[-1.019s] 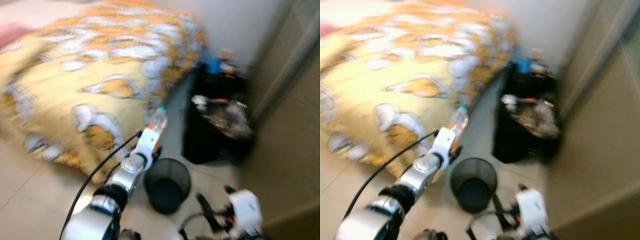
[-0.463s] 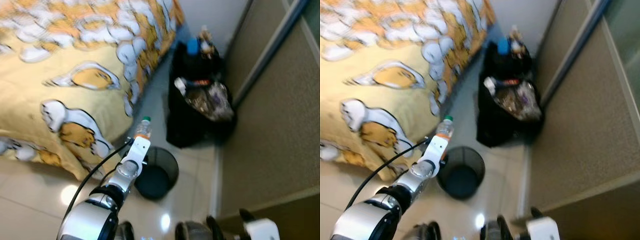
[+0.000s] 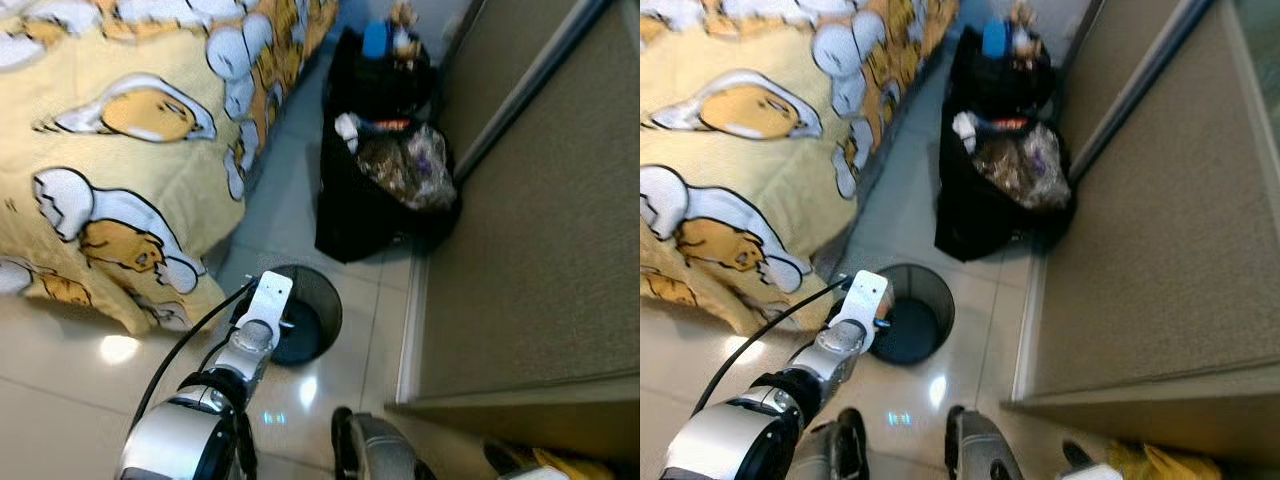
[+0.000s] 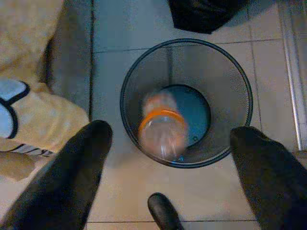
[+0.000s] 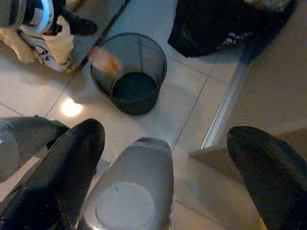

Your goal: Clean up the room

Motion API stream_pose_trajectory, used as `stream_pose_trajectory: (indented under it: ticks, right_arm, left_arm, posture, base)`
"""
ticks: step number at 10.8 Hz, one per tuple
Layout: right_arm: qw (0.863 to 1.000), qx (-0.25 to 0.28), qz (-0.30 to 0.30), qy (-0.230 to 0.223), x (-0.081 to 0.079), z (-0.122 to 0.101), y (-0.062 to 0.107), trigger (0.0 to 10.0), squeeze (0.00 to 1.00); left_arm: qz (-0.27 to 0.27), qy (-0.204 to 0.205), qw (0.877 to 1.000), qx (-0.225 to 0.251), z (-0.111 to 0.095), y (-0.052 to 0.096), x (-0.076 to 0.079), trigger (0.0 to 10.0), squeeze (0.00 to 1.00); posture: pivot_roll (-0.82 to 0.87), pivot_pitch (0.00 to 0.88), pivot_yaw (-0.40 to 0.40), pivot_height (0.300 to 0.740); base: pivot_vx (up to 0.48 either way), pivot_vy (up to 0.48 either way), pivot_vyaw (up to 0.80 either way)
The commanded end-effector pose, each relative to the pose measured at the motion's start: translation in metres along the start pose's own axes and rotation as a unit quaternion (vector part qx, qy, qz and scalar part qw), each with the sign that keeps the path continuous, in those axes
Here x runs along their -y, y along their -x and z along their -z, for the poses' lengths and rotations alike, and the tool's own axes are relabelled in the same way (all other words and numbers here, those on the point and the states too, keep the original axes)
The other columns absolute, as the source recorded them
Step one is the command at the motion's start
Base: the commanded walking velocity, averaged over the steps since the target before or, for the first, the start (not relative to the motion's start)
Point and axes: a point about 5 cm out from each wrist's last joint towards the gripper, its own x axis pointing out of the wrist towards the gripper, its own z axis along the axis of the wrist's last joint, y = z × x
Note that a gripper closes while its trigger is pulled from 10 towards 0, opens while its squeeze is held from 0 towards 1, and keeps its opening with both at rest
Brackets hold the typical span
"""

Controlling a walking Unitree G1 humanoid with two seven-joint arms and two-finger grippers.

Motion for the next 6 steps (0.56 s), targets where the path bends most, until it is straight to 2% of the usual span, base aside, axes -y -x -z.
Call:
stream_pose_trajectory:
  ticks: [1,2,3,4,5,6]
  right_arm:
    - [1.0,-0.013,0.002,-0.003,0.0,0.001,0.003,10.0,0.0]
    - [1.0,-0.008,0.0,-0.001,0.001,0.001,-0.003,10.0,0.0]
    - [1.0,0.015,0.0,0.002,0.003,-0.003,-0.017,10.0,0.0]
    - [0.998,0.05,0.018,-0.028,0.01,-0.009,-0.042,10.0,0.0]
    - [0.996,0.07,0.025,-0.046,0.016,-0.012,-0.059,10.0,0.0]
    - [0.993,0.1,0.025,-0.049,0.023,-0.018,-0.089,10.0,0.0]
  left_arm:
    - [0.019,-0.018,1.0,-0.008,0.003,0.001,0.009,10.0,1.0]
    - [0.018,-0.021,1.0,-0.002,0.001,0.001,0.009,10.0,1.0]
    - [0.022,-0.03,0.999,0.03,-0.007,0.0,0.005,10.0,0.0]
    - [0.048,0.001,0.996,0.079,-0.015,0.001,0.0,10.0,0.0]
    - [0.065,0.031,0.991,0.115,-0.019,0.003,-0.006,10.0,0.0]
    - [0.081,0.071,0.978,0.177,-0.023,0.012,-0.026,10.0,0.0]
  posture:
    - [-0.49,0.304,-0.106,0.732]
    - [-0.47,0.282,-0.093,0.732]
    - [-0.43,0.233,-0.057,0.732]
    - [-0.35,0.138,-0.005,0.732]
    - [-0.29,0.062,0.026,0.732]
    - [-0.19,0.0,0.07,0.732]
  base:
    - [0.0,0.0,0.0]
    - [0.0,0.0,0.0]
    - [0.0,0.0,0.0]
    - [0.0,0.0,0.0]
    - [0.0,0.0,0.0]
    - [0.0,0.0,0.0]
